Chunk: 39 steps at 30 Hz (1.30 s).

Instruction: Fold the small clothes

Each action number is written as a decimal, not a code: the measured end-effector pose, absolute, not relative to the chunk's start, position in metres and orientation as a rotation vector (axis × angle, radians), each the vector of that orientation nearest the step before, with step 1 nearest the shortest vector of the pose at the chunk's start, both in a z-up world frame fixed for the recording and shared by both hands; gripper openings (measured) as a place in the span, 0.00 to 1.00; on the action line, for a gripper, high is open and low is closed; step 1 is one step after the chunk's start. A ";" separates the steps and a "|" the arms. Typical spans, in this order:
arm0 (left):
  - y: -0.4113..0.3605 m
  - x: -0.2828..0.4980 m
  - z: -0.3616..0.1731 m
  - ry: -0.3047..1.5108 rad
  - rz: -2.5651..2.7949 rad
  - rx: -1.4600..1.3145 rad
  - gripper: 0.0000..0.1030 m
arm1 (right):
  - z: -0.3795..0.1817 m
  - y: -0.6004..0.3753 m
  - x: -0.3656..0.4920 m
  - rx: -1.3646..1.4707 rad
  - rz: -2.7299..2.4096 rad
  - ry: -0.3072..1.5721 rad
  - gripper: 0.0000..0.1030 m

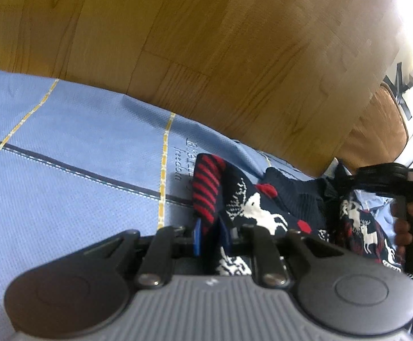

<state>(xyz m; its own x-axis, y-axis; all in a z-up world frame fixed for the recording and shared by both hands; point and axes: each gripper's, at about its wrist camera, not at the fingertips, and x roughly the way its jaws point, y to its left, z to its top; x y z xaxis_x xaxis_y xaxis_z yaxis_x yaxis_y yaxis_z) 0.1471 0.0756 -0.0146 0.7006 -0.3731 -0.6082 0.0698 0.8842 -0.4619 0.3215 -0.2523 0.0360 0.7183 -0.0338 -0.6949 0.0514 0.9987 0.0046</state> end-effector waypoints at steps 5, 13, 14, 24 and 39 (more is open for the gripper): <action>0.092 0.142 -0.006 0.742 -0.275 -0.496 0.12 | 0.092 -0.316 0.235 0.311 0.098 0.476 0.15; 0.086 0.139 -0.007 0.738 -0.237 -0.449 0.12 | 0.042 -0.421 0.094 0.437 0.168 0.393 0.19; 0.084 0.140 -0.008 0.744 -0.231 -0.439 0.12 | 0.029 -0.427 0.090 0.429 0.112 0.448 0.20; 0.079 0.134 -0.002 0.731 -0.279 -0.439 0.31 | 0.004 -0.455 0.085 0.614 0.022 0.492 0.45; 0.077 0.140 -0.012 0.749 -0.220 -0.433 0.11 | 0.033 -0.431 0.129 0.521 0.071 0.311 0.07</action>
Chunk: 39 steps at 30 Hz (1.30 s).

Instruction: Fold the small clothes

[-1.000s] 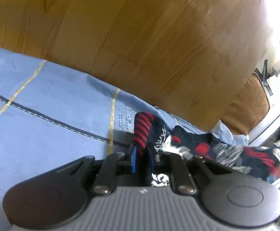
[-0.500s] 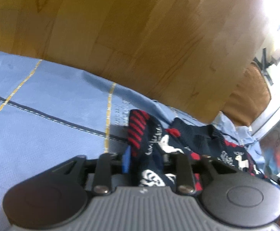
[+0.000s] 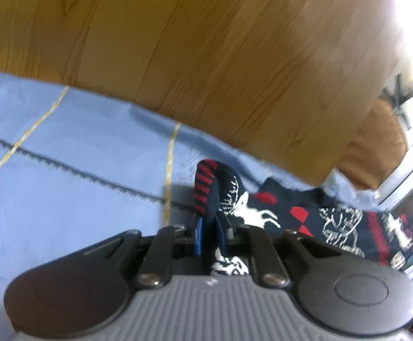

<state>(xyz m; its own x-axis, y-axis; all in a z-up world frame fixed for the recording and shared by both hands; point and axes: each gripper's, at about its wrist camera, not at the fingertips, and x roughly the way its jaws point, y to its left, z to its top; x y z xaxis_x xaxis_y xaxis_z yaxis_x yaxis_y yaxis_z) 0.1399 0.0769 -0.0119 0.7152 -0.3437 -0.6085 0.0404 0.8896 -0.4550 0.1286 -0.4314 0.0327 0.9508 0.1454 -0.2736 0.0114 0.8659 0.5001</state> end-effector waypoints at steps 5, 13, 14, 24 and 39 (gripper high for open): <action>0.074 0.140 -0.013 0.752 -0.189 -0.399 0.20 | -0.020 -0.434 0.143 0.551 -0.040 0.516 0.07; 0.085 0.118 0.019 0.598 -0.214 -0.504 0.29 | -0.003 -0.429 0.137 0.605 0.043 0.534 0.07; 0.082 0.117 0.021 0.595 -0.264 -0.505 0.29 | 0.002 -0.422 0.137 0.582 0.056 0.536 0.07; 0.063 0.139 -0.006 0.720 -0.473 -0.578 0.30 | 0.068 -0.268 0.138 0.286 0.391 0.489 0.07; 0.102 0.148 -0.002 0.663 -0.441 -0.688 0.30 | 0.008 -0.123 0.153 0.049 0.685 0.762 0.36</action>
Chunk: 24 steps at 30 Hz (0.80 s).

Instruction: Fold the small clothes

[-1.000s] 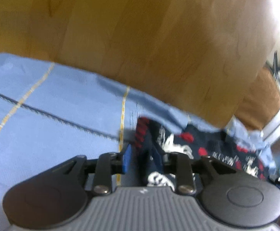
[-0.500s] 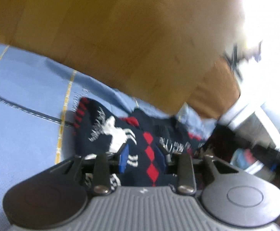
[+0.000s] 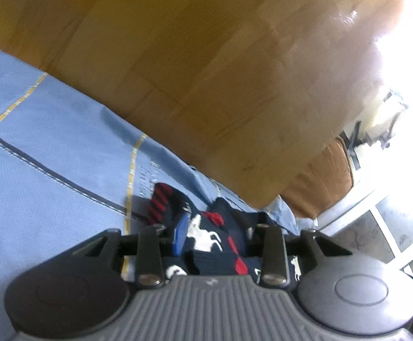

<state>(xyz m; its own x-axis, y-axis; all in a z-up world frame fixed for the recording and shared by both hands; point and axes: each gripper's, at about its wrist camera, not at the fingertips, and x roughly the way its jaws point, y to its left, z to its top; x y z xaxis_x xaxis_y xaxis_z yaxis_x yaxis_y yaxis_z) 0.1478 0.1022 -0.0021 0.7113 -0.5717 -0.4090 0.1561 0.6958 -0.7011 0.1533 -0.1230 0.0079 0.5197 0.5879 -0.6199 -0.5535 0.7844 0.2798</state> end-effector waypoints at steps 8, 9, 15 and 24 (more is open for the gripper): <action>0.062 0.134 0.009 0.646 -0.615 -0.577 0.30 | 0.046 -0.247 0.140 0.306 0.421 0.538 0.33; 0.056 0.132 0.009 0.648 -0.637 -0.556 0.30 | 0.044 -0.251 0.140 0.305 0.400 0.548 0.30; 0.028 0.134 -0.003 0.729 -0.586 -0.382 0.30 | 0.003 -0.239 0.153 0.247 0.375 0.705 0.28; 0.013 0.136 -0.010 0.740 -0.535 -0.251 0.23 | 0.000 -0.237 0.143 0.227 0.361 0.658 0.28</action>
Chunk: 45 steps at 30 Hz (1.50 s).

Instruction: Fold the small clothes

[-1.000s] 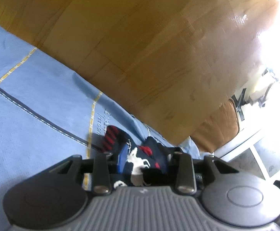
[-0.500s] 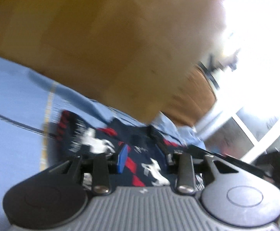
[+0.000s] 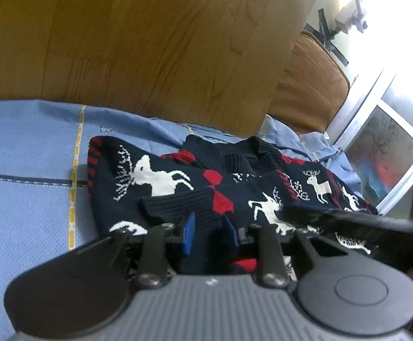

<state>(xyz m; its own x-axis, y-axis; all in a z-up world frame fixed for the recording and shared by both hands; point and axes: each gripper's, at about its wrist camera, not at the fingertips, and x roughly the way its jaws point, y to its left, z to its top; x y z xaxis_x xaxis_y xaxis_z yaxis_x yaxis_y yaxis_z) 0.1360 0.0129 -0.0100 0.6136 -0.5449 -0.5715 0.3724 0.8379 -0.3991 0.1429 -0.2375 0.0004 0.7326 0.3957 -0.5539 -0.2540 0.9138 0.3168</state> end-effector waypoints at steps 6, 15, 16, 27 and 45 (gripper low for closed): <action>0.016 0.134 -0.009 0.736 -0.541 -0.247 0.24 | 0.031 -0.337 0.063 0.467 0.198 0.477 0.29; 0.016 0.132 -0.007 0.731 -0.539 -0.260 0.33 | 0.033 -0.467 -0.065 0.443 -0.381 0.340 0.53; 0.017 0.131 -0.005 0.720 -0.535 -0.263 0.34 | 0.031 -0.475 -0.065 0.434 -0.398 0.344 0.53; 0.029 0.125 0.008 0.646 -0.553 -0.337 0.39 | 0.049 -0.484 -0.026 0.628 -0.244 0.416 0.13; 0.085 0.148 0.003 0.660 -0.611 -0.718 0.46 | 0.058 -0.193 0.145 0.581 0.517 0.693 0.20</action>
<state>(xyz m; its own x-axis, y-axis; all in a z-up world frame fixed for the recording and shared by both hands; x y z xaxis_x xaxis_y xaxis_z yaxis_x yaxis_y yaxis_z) 0.1479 0.0850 0.0029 0.6388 -0.6963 -0.3273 0.2726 0.6026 -0.7500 0.1445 -0.1933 0.0578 0.6589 0.6120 -0.4374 -0.2447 0.7242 0.6447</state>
